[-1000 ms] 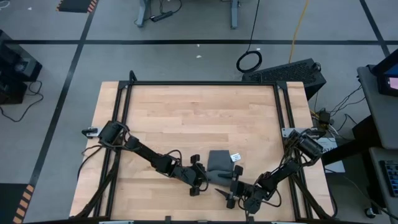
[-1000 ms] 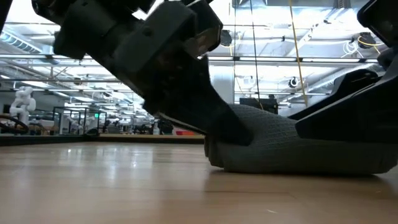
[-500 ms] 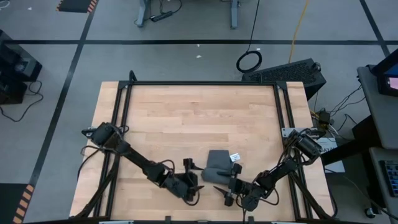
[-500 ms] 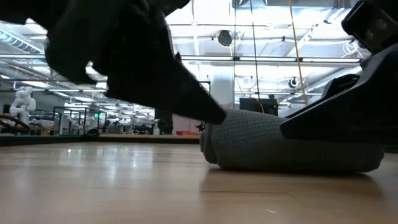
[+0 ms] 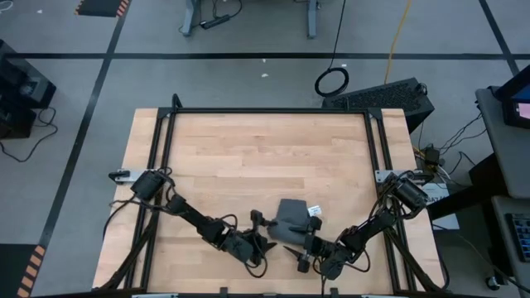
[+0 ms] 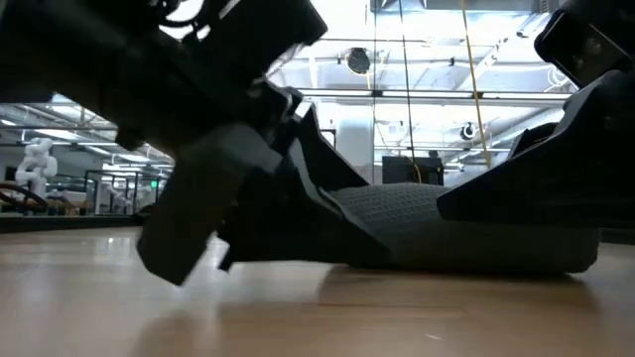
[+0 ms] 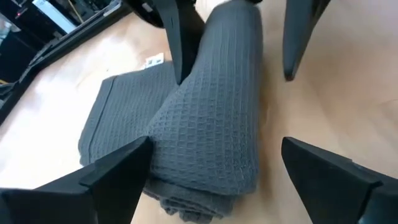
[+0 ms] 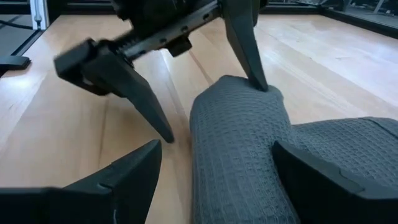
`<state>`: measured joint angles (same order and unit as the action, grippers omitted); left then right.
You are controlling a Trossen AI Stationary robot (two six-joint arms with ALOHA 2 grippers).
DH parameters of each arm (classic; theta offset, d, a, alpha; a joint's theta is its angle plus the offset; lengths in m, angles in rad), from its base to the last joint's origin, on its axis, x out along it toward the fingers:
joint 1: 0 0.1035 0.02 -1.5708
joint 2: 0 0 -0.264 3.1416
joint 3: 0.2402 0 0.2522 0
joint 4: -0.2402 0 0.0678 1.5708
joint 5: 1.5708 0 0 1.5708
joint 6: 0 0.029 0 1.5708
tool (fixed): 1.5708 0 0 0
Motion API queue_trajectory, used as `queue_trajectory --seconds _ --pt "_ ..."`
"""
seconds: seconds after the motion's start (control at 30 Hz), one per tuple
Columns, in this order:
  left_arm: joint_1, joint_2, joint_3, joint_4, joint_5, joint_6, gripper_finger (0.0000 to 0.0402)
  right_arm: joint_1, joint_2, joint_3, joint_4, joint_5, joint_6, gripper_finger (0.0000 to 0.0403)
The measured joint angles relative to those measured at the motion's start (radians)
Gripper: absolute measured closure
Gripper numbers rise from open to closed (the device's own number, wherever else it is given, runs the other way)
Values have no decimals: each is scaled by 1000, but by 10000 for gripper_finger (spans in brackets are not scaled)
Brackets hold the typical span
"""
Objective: Roll towel into tight, uniform cylinder
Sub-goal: Roll the towel
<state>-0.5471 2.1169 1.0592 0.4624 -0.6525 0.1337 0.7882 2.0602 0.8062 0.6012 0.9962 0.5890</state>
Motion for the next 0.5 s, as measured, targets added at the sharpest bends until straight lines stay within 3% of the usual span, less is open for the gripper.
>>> queue_trajectory --seconds 0.27,0.37,0.5 --pt "37 9 1 4 9 59 38 0 0 0 -5 -5 2 106" --pt "68 9 1 -3 131 54 57 0 0 0 -6 -5 0 106" --pt "106 6 3 -27 248 0 120 1 -2 -1 -9 -16 -17 106"
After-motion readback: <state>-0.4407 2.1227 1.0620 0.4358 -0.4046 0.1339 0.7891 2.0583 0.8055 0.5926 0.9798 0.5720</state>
